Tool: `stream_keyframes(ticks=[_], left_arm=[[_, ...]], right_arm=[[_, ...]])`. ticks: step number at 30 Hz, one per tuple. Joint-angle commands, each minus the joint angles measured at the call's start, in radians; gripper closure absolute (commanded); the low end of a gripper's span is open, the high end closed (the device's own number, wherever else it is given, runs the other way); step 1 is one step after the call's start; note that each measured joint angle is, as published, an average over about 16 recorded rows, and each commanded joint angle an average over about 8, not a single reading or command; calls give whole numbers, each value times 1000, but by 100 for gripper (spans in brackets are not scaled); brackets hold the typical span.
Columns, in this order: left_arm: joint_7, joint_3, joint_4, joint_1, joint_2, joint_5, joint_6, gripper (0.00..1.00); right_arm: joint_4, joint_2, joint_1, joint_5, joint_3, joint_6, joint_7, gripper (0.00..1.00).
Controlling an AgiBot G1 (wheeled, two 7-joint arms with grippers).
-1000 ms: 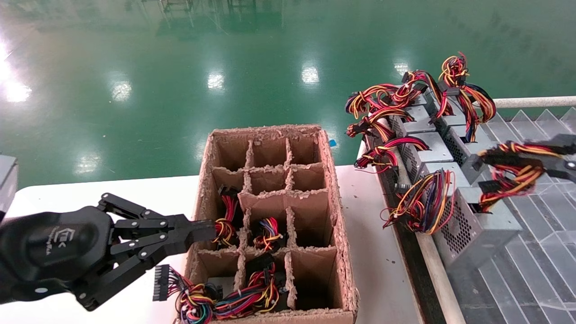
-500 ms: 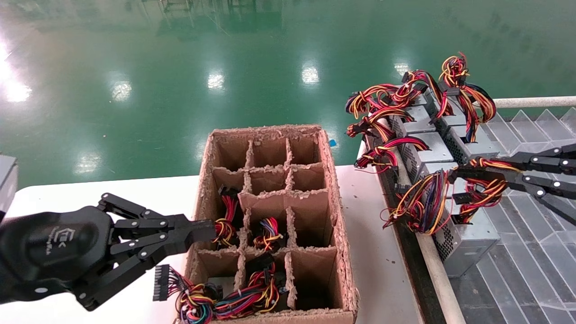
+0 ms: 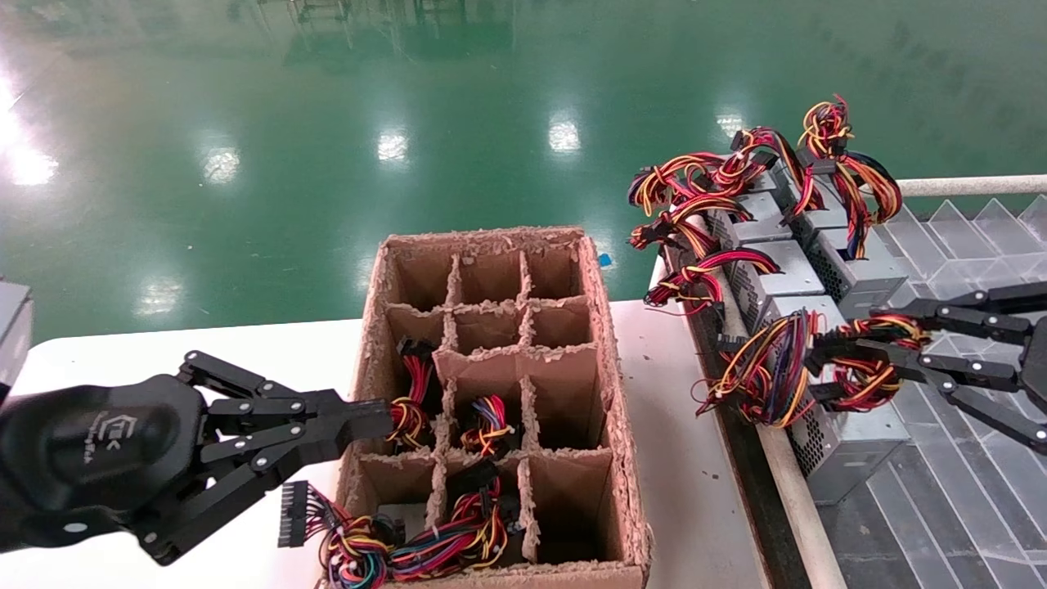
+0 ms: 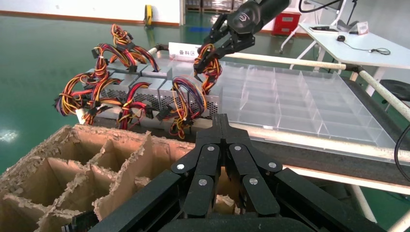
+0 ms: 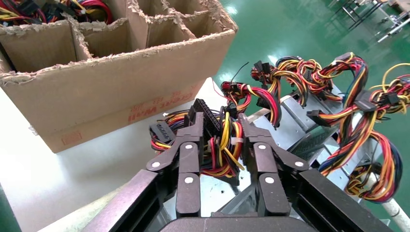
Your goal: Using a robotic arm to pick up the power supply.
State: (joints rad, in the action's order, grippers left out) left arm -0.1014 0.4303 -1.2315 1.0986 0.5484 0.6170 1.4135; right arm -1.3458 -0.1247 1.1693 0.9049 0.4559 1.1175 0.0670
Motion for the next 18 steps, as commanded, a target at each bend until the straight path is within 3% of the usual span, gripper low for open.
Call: stream_keyframes(ticks=[1, 18], left_arm=[[0, 0, 0, 0, 0, 0, 0, 100], [0, 0, 0, 0, 0, 0, 0, 100]], right_arm=[[0, -1, 5, 3, -1, 4, 8, 0], [5, 11, 32, -8, -12, 39, 49, 0]])
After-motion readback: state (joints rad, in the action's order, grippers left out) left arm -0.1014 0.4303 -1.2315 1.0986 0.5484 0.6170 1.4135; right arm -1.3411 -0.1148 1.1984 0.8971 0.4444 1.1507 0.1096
